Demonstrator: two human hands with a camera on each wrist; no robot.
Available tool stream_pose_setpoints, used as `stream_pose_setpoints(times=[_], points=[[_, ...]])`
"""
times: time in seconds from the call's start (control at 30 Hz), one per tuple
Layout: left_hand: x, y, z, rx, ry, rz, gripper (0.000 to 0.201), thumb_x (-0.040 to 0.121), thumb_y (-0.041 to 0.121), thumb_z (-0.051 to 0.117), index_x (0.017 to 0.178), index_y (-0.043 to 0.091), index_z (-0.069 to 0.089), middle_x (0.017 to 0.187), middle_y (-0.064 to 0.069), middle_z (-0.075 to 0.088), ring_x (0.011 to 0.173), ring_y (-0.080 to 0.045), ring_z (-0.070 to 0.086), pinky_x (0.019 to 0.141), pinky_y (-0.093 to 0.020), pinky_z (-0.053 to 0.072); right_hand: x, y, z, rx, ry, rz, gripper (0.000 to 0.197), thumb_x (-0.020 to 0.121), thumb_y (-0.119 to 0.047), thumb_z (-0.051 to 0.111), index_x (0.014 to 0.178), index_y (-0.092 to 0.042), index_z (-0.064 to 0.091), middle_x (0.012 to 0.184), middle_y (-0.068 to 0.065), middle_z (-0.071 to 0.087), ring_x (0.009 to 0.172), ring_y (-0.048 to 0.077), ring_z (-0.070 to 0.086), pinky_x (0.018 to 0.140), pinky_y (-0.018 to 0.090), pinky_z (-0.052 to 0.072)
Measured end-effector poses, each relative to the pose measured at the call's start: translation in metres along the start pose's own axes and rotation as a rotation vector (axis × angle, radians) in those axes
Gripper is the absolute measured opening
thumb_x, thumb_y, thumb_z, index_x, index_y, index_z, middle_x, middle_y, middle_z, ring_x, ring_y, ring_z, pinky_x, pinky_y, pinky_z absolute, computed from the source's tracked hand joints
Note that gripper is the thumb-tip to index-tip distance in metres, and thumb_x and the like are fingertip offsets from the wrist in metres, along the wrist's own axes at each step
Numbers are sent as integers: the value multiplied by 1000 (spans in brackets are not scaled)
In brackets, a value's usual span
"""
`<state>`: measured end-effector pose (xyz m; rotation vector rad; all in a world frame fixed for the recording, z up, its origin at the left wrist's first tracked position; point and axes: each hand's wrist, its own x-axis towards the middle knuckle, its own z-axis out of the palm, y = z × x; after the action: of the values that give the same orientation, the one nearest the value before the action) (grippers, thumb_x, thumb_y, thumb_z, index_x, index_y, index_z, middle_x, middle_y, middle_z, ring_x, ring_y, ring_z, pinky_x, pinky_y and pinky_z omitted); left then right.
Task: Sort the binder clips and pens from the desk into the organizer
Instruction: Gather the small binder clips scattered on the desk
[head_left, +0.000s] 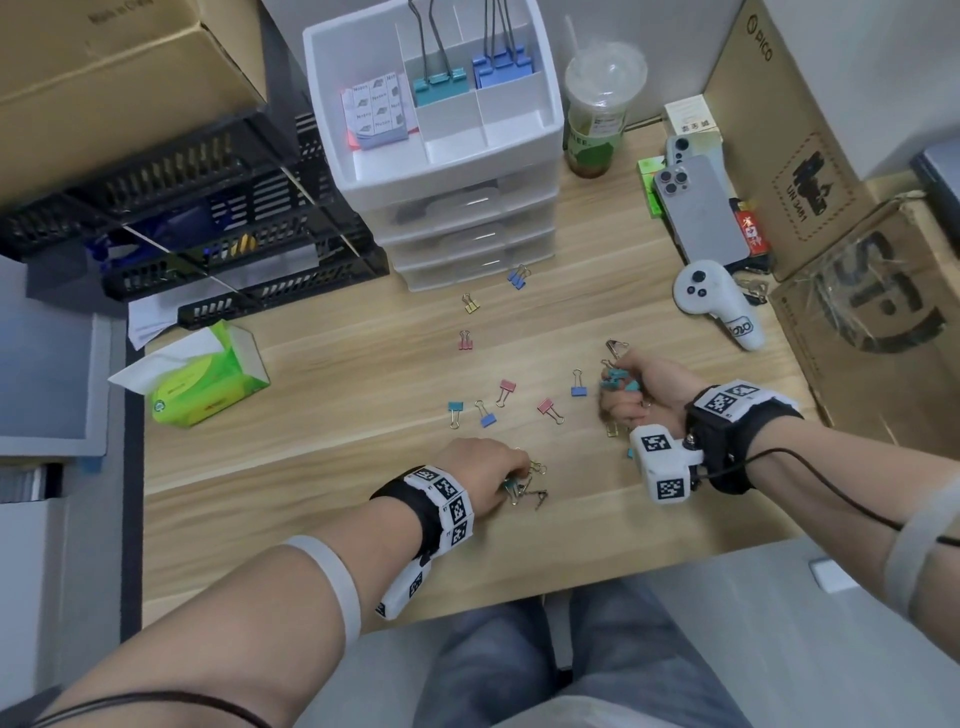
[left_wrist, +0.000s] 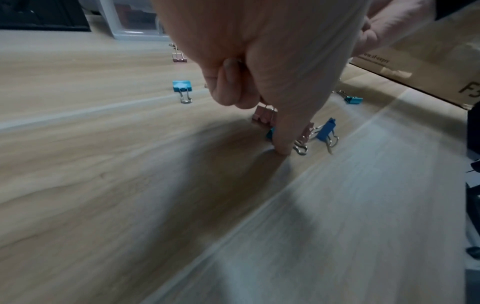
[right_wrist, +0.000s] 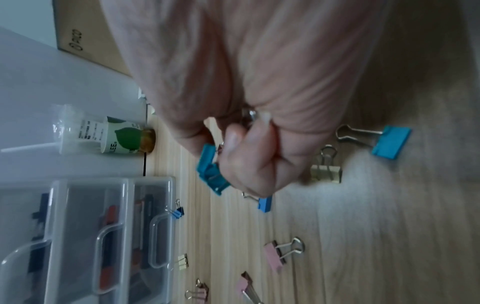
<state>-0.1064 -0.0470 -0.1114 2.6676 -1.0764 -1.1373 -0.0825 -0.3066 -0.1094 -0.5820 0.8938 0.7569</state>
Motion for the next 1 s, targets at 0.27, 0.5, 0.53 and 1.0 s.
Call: stream_pose_setpoints(times=[0.27,0.5,0.53,1.0], points=[[4,-4,1,62,12,-8,20,94,24,52,104,22,69,106,1,69,96,-26,64,80,-36,54,5,8,1,-34,44,-22,43,99,-34,50,60,-18,43,69,-2,37,34,6,27,27,18,17],[6,-15,5,14,105,-109,17,98,28,52,100,24,69,104,2,68,98,-24,64,78,-33,52,-2,1,-10,-35,135,-68,36,102,-36,50,73,-16,44,70,-1,43,34,5,33,27,16,23],[7,-16,4,-5,128,-133,19,98,29,52,102,25,71,104,3,69,98,-23,64,78,-34,53,-2,0,-13,-36,136,-66,36,103,-36,49,74,-16,44,70,-1,43,34,5,34,27,16,24],[2,-20,-4,-103,210,-267,29,93,22,53,120,26,61,115,3,69,105,-24,64,79,-33,52,-4,3,-35,-410,303,-160,10,100,-17,51,96,-14,60,60,-3,52,42,8,37,30,15,21]])
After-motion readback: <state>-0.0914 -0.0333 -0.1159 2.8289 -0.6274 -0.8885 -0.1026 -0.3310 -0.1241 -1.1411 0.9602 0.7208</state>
